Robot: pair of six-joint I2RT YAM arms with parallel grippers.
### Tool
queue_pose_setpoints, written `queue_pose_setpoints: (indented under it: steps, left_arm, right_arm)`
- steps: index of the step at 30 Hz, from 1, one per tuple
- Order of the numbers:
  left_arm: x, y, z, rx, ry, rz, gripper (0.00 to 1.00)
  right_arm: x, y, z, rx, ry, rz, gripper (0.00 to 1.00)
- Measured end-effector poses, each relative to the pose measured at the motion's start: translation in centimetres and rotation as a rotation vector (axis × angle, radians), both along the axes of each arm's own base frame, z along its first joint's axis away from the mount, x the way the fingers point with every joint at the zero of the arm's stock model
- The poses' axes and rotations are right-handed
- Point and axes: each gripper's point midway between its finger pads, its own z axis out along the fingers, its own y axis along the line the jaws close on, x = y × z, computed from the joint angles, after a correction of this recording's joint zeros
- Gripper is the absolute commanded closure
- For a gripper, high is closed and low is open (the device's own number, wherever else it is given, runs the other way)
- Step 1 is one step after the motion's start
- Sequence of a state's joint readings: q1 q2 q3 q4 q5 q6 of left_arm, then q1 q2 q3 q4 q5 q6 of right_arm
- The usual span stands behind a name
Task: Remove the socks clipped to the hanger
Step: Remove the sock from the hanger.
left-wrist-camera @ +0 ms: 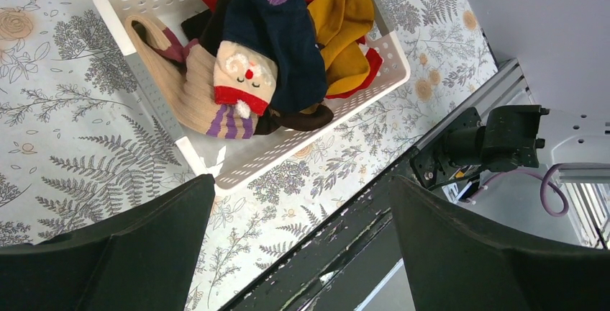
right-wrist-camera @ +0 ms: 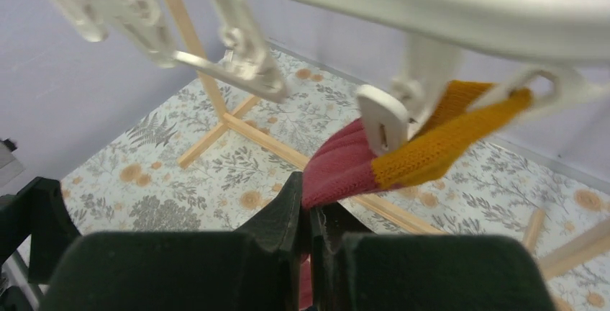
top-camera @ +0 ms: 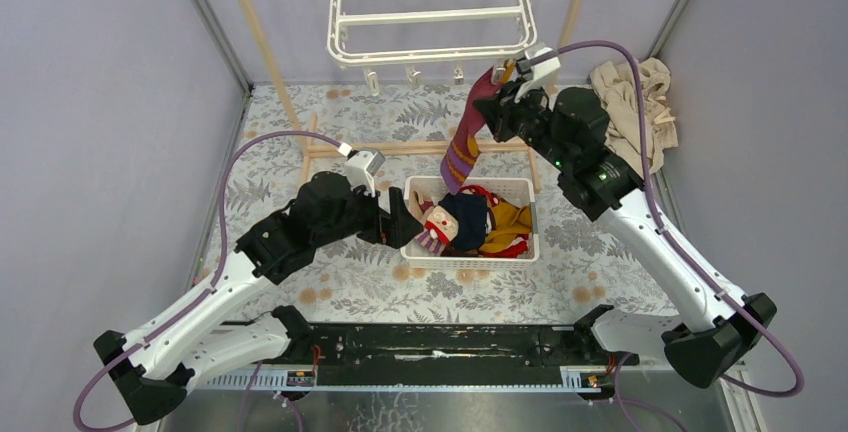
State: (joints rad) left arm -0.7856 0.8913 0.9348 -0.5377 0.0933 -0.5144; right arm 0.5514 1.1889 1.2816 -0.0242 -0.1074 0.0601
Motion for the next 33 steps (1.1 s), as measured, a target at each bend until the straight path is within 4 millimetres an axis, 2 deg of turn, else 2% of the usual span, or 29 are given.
queue_pose_setpoints:
  steps: [9,18,24,33]
  left_arm:
    - [-0.1,0.1,0.2,-0.007,-0.004,0.001,0.02]
    - [-0.1,0.1,0.1,-0.006,-0.003,0.002,0.02]
    - [-0.2,0.2,0.3,-0.011,-0.009,0.004,0.02]
    - [-0.1,0.3,0.3,-0.01,-0.011,0.007,0.02]
  right_arm:
    - [-1.6,5.7,-0.1,-0.109,-0.016,0.068,1.0]
    - [-2.8,11.4,-1.5,-0.229,-0.008,0.134,1.0]
    - [-2.5,13.0,-1.3,-0.267,-0.008,0.139,1.0]
    - [-2.8,12.9,-1.2,-0.272,0.002,0.145,1.0]
